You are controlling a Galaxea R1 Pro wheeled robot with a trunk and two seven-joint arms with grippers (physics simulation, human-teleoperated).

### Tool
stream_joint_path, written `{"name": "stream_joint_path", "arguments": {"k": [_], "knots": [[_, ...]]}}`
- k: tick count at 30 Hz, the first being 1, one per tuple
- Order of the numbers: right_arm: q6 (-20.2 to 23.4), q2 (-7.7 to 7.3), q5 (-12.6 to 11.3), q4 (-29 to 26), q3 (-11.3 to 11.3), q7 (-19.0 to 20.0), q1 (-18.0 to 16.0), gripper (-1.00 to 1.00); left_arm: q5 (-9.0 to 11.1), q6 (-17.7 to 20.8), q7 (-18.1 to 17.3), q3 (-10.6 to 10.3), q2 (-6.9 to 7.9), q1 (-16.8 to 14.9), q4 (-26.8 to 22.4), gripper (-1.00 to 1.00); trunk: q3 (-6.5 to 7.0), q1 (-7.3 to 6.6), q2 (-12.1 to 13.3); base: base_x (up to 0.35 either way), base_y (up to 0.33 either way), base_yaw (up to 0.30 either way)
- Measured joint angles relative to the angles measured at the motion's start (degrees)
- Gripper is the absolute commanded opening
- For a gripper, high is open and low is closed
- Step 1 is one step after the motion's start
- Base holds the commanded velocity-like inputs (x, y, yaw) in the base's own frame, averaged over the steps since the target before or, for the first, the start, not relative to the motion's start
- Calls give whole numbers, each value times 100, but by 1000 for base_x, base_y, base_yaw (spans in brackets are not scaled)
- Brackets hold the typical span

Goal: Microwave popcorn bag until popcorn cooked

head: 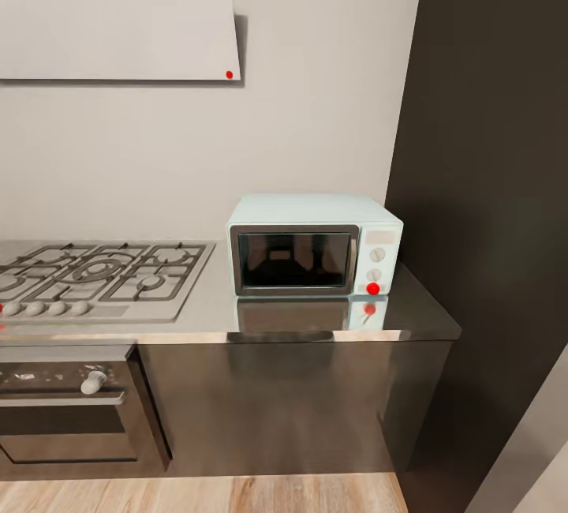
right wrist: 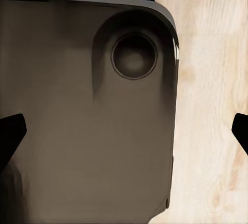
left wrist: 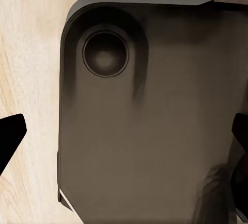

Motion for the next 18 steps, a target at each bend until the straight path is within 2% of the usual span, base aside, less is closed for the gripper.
{"name": "stream_joint_path", "arguments": {"k": [5,11,13,17,18], "knots": [[-58,-16,47,-107,-18,45,-1,100,-7,0,-2,-3,0,0,0,100,0,0,0,0,0,0],[194,-10,64,-1617,-9,82,-1,100,-7,0,-1,0,0,0,1,100,1,0,0,0,0,0],[471,-17,68,-2069,-9,84,-4,100,-5,0,0,0,0,0,1,100,1,0,0,0,0,0],[1426,-41,70,-3442,-12,85,-11,100,-3,0,0,0,0,0,1,100,1,0,0,0,0,0],[1790,-55,69,-3924,-17,85,-12,100,-3,-1,0,-1,0,0,2,100,2,0,1,0,0,0]]}}
